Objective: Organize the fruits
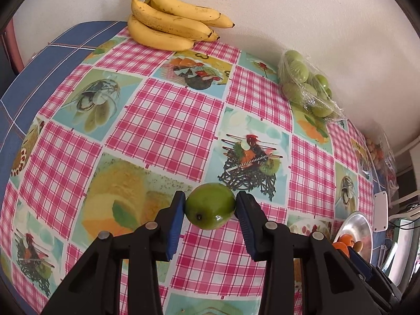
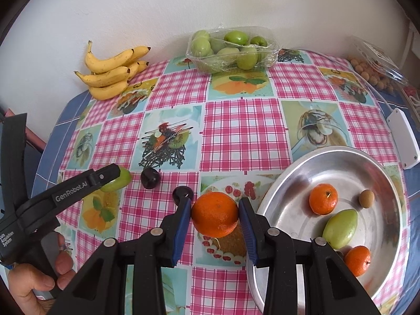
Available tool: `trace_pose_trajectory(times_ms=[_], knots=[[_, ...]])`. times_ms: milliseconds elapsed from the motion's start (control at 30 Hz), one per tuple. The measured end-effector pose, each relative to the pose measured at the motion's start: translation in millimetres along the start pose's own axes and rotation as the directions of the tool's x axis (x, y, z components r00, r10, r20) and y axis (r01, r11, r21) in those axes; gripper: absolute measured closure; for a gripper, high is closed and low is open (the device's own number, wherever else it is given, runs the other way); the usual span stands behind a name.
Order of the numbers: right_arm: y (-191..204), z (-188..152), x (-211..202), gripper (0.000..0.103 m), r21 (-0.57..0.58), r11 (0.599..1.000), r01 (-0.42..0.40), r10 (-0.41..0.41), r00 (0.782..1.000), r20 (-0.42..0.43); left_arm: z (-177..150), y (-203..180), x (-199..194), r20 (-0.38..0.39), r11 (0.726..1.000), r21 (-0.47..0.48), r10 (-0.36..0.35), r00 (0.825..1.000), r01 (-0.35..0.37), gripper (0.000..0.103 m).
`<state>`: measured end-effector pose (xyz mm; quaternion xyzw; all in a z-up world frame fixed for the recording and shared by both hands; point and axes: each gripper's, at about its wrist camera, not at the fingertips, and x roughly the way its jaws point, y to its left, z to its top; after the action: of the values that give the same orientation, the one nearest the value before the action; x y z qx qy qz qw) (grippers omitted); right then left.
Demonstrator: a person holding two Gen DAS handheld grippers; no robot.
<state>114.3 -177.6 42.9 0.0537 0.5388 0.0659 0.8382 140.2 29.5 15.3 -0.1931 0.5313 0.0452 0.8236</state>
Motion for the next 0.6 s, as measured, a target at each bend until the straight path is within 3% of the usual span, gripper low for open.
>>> trace_pose_trajectory(times_ms=[433,533,567,600], knots=[[-12,-1,-13,0.063,0.023,1.0,0.009,-0.009,1.0,0.009,-2,-12,-23,0.037,0.999,0.027,-0.03,0.999,0.029,0.062],[-21,-1,-14,0.063,0.04,0.999,0.019,-0.019,1.0,0.007,-4,-21,-28,0.041,0.998,0.052,-0.05,0.998,0.048,0.069],[-25,-1,-15,0.063,0.05,0.999,0.021,-0.021,1.0,0.006,-5,-24,-28,0.042,0.997,0.061,-0.055,0.998,0.053,0.077],[-28,-2,-16,0.063,0.057,0.998,0.022,-0.022,1.0,0.007,-6,-28,-29,0.041,0.996,0.071,-0.058,0.997,0.055,0.079]])
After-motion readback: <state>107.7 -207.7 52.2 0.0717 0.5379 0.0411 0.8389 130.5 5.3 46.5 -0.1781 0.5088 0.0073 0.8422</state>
